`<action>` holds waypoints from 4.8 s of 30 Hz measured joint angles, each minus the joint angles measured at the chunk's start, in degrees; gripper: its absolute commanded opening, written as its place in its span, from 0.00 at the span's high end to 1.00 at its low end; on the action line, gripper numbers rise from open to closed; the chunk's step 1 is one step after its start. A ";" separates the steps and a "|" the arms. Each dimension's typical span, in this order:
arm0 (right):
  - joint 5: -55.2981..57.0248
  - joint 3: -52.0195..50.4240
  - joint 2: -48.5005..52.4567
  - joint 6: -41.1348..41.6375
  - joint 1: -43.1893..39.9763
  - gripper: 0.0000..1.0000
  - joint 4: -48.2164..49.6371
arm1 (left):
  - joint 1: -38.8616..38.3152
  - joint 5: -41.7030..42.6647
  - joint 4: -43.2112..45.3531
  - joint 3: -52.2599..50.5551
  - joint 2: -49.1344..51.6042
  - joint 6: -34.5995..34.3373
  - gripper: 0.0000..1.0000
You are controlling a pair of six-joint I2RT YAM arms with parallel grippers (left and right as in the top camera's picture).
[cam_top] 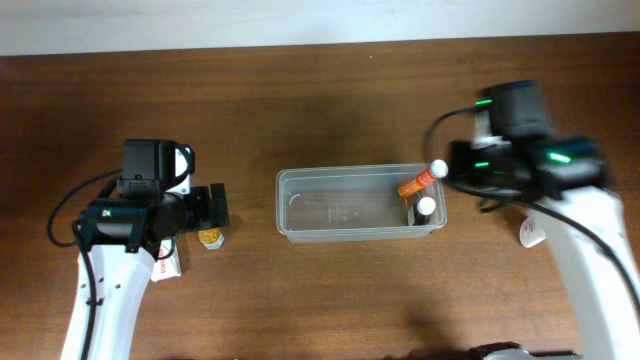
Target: Pack container
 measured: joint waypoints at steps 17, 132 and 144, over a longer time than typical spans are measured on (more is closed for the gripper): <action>-5.03 -0.66 17.33 -2.12 -34.27 0.23 -5.51 | 0.00 0.00 0.00 0.00 0.00 0.00 0.01; -6.67 2.43 7.23 -7.39 -17.94 0.19 -9.33 | 0.00 0.28 3.54 0.35 12.85 0.00 0.01; -7.21 -2.16 8.17 -7.45 -17.94 0.18 -6.64 | 0.00 2.49 4.13 0.37 34.18 -1.46 0.06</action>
